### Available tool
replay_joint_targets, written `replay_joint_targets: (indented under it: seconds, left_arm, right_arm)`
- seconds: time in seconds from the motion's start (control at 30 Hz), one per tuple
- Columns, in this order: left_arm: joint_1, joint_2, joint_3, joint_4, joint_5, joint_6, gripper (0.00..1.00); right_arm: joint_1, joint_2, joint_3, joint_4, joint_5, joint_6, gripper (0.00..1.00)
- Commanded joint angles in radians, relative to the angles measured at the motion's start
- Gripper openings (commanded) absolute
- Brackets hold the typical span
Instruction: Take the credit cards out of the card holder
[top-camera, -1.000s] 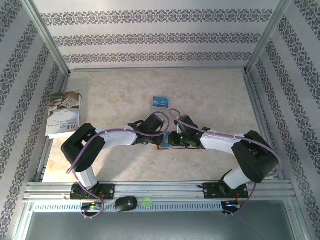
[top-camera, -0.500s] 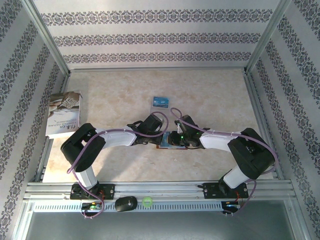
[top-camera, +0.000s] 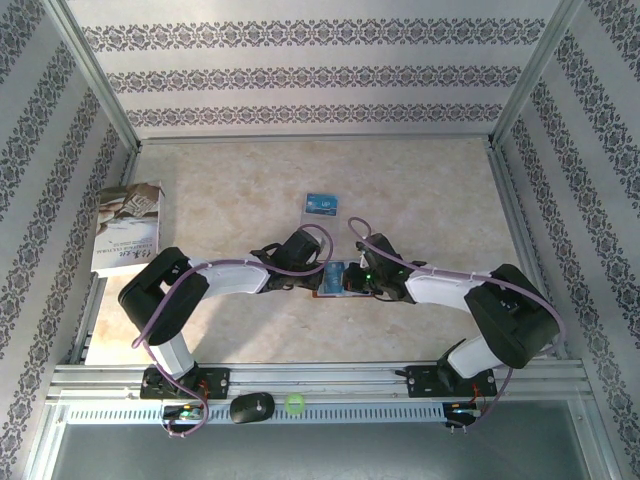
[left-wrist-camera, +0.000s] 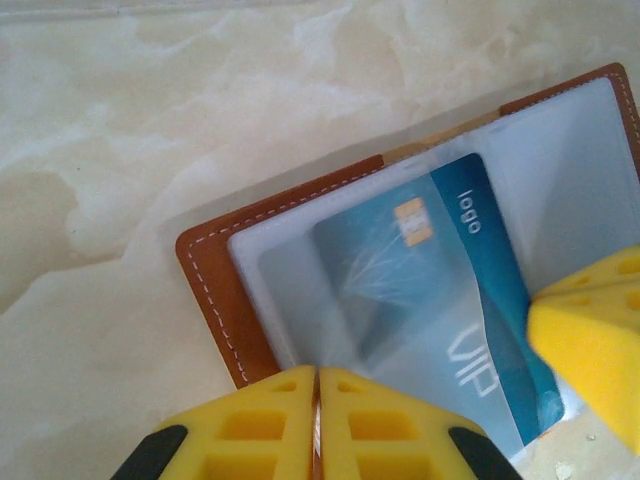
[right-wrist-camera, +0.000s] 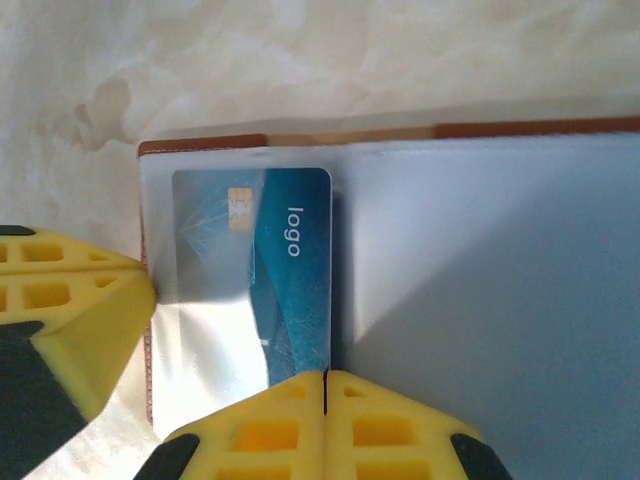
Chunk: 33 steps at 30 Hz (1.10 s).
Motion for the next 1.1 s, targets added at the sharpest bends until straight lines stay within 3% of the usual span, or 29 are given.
replay_joint_targets:
  seconds: [0.0,0.17,0.3,0.47,0.6,0.77,0.93,1.07]
  left_arm:
    - [0.023,-0.006,-0.035,-0.064,-0.008,-0.016,0.11]
    - [0.026,0.002,-0.027,-0.064,0.002,-0.012,0.12]
    - [0.028,0.009,-0.018,-0.064,0.006,-0.01,0.12]
    - [0.028,0.011,-0.012,-0.073,0.008,-0.004,0.1]
    - [0.028,0.011,-0.01,-0.076,0.012,-0.001,0.08]
    - [0.028,0.011,-0.007,-0.078,0.02,0.007,0.05]
    - [0.028,0.002,-0.008,-0.088,0.007,0.01,0.05]
    - [0.037,-0.009,-0.017,-0.091,0.001,0.014,0.04]
  right_arm:
    - [0.0,-0.045,-0.03,-0.07,0.087,0.014,0.0]
    - [-0.002,-0.049,-0.011,-0.089,0.05,-0.017,0.0]
    - [-0.002,-0.038,0.017,-0.09,0.004,-0.046,0.24]
    - [-0.021,-0.033,0.03,-0.093,-0.013,-0.051,0.33]
    - [-0.033,0.011,0.04,-0.079,-0.039,-0.044,0.34]
    - [-0.032,0.058,0.052,-0.061,-0.071,-0.048,0.32]
    - [-0.032,0.046,0.031,-0.06,-0.043,-0.044,0.14]
    - [-0.032,-0.022,0.005,-0.099,0.04,-0.038,0.07]
